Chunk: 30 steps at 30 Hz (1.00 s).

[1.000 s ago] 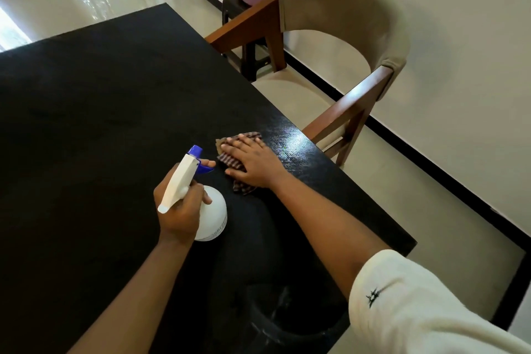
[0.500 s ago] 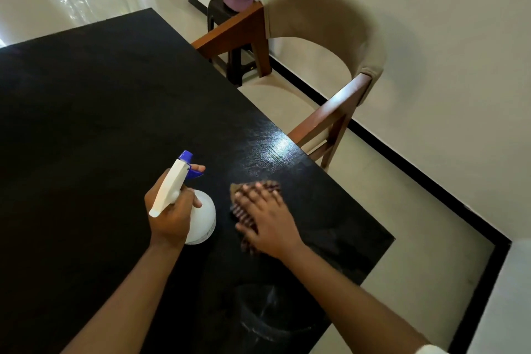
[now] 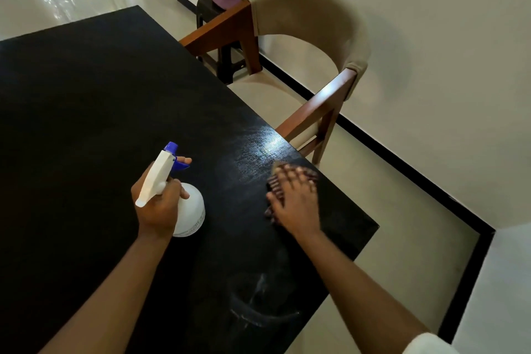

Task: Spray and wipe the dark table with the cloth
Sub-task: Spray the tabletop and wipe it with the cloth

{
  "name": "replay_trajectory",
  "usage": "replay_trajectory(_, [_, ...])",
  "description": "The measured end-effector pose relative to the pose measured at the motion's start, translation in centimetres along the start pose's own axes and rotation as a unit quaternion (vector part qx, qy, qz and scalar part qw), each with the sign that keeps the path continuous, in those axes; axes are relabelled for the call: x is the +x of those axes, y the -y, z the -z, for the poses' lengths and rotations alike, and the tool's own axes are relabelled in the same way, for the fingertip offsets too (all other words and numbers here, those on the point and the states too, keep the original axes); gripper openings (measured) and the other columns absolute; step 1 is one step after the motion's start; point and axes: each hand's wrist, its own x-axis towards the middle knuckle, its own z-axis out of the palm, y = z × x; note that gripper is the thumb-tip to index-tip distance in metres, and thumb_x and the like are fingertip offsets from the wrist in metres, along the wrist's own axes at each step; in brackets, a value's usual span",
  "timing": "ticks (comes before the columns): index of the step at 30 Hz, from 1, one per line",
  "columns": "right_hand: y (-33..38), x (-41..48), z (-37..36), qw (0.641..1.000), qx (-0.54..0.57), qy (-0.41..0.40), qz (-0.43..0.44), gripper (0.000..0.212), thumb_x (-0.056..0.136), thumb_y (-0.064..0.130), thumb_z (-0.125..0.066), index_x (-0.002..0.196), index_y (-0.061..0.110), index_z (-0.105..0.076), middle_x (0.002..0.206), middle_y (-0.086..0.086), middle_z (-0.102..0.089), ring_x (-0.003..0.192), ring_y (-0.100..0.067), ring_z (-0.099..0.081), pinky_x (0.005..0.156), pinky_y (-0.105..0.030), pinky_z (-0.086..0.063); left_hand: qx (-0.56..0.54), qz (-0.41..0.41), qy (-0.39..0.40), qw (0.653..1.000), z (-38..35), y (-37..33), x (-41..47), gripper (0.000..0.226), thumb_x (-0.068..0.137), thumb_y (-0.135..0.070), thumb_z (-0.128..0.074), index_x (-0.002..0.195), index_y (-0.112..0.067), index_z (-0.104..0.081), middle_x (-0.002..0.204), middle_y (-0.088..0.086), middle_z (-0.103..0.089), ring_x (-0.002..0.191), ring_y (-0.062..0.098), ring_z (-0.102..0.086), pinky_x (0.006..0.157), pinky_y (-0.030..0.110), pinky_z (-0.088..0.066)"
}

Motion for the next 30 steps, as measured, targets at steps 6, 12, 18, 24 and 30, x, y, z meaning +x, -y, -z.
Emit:
replay_trajectory(6, [1.1, -3.8, -1.8, 0.977, -0.006, 0.035, 0.211, 0.066, 0.089, 0.064, -0.035, 0.147, 0.034, -0.032, 0.156, 0.005, -0.026, 0.146, -0.020, -0.016, 0.117, -0.048, -0.014, -0.003, 0.022, -0.016, 1.000, -0.7, 0.0, -0.2, 0.027, 0.083, 0.001, -0.057, 0.107, 0.012, -0.056, 0.067, -0.015, -0.056, 0.075, -0.025, -0.054, 0.067, -0.009, -0.035])
replay_trajectory(12, [-7.0, 1.6, 1.8, 0.997, 0.028, -0.038, -0.067, 0.059, 0.091, 0.050, -0.041, 0.145, 0.024, -0.038, 0.150, -0.009, -0.036, 0.136, -0.033, -0.034, 0.112, -0.046, -0.027, 0.014, 0.026, -0.026, 0.999, -0.9, -0.9, -0.7, 0.040, 0.089, 0.000, -0.056, 0.127, -0.008, -0.043, 0.073, -0.003, -0.052, 0.067, -0.025, -0.054, 0.058, -0.012, -0.031])
replay_trajectory(18, [-10.8, 3.0, 5.4, 0.878, 0.281, -0.123, -0.366, 0.038, 0.093, 0.021, -0.056, 0.131, 0.019, -0.050, 0.121, -0.013, -0.062, 0.107, -0.031, -0.059, 0.091, -0.038, -0.048, 0.034, 0.050, -0.010, 0.998, -0.3, -2.3, -1.5, 0.051, 0.089, 0.000, -0.057, 0.136, -0.005, -0.038, 0.078, -0.011, -0.047, 0.073, -0.010, -0.058, 0.081, 0.014, -0.036])
replay_trajectory(24, [-12.2, -3.0, 9.1, 0.571, 0.657, -0.275, -0.408, 0.018, 0.092, 0.018, -0.059, 0.109, 0.013, -0.058, 0.103, -0.012, -0.068, 0.089, -0.032, -0.068, 0.083, -0.050, -0.055, 0.060, 0.041, 0.063, 0.995, 1.0, -3.8, -2.0, 0.054, 0.083, 0.006, -0.058, 0.134, -0.006, -0.045, 0.079, -0.008, -0.047, 0.075, 0.004, -0.047, 0.085, 0.034, -0.041])
replay_trajectory(30, [-11.6, -11.2, 10.0, 0.440, 0.769, -0.263, -0.382, 0.033, 0.097, 0.033, -0.049, 0.118, 0.010, -0.059, 0.134, -0.017, -0.055, 0.121, -0.036, -0.054, 0.107, -0.050, -0.039, 0.074, 0.001, 0.211, 0.975, 1.1, -6.3, -4.6, 0.048, 0.080, 0.011, -0.058, 0.103, -0.030, -0.059, 0.070, -0.012, -0.065, 0.063, 0.017, -0.056, 0.054, 0.021, -0.050])
